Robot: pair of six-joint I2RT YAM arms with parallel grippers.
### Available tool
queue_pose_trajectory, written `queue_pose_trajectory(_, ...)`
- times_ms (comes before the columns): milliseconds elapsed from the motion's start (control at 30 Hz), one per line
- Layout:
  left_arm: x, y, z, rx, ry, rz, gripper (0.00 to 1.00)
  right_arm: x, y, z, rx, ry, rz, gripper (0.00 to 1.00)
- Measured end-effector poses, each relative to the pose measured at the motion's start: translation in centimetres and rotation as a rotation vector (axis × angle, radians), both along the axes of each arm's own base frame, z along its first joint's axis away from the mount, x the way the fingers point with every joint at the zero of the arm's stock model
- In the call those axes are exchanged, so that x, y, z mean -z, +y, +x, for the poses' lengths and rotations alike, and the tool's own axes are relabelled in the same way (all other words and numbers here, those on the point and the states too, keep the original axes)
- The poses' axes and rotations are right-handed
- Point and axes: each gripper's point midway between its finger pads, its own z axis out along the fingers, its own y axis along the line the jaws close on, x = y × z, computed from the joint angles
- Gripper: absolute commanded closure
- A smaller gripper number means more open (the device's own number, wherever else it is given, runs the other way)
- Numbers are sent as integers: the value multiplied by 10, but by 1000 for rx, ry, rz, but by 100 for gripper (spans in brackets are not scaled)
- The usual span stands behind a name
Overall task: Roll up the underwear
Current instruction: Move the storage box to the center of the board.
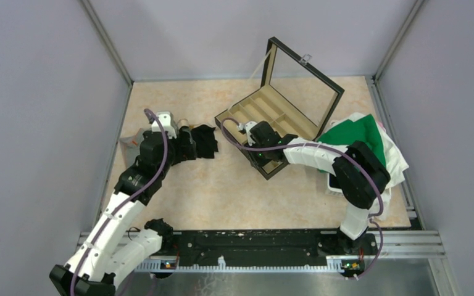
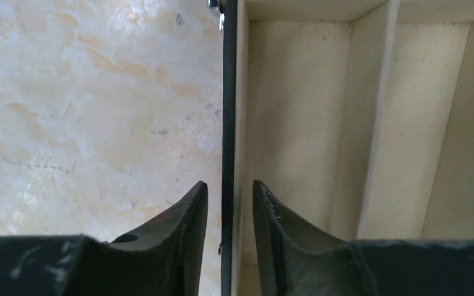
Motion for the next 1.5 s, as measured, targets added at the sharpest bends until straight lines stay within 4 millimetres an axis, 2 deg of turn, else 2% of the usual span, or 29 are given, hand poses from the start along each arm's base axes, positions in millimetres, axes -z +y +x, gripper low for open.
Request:
queue_pose_trajectory(100,-4,5,-3,-23,-14,1,1,3,3,8,-23,-26,-22,80)
queue_pose_trajectory(200,-12,10,-8,-42,-50,-15,1,7,6,15,-48,-39,-39,98)
queue_pose_trajectory(233,-14,11,-9,-46,-61,-22,1,8,4,17,-52,-46,-51,100)
queue_pose_trajectory(367,-13,14,-14,-61,-69,-41,1,7,-1,25,-57,-47,-70,100)
queue_pose_trajectory(633,1,13,-11,-72,-25,-34,1,4,-20,69,-132,-100,-103,100)
queue_pose_trajectory(867,6,13,-9,-74,-5,-26,1,3,-29,98,-209,-106,-112,100)
queue_pose_trajectory(933,7,13,-9,-75,-2,-24,1,1,-32,103,-229,-111,-113,97)
queue_pose_trajectory(1100,10,13,-8,-82,8,-20,1,-7,-38,112,-263,-127,-116,72)
queue_pose_trajectory(1267,16,11,-5,-90,32,-25,1,-22,-32,124,-280,-198,-88,58)
queue_pose_trajectory(1367,23,10,-2,-96,57,-25,1,-41,-30,125,-272,-249,-52,49)
queue_pose_trajectory(1500,27,10,0,-104,71,-18,1,-77,-29,119,-245,-309,12,43)
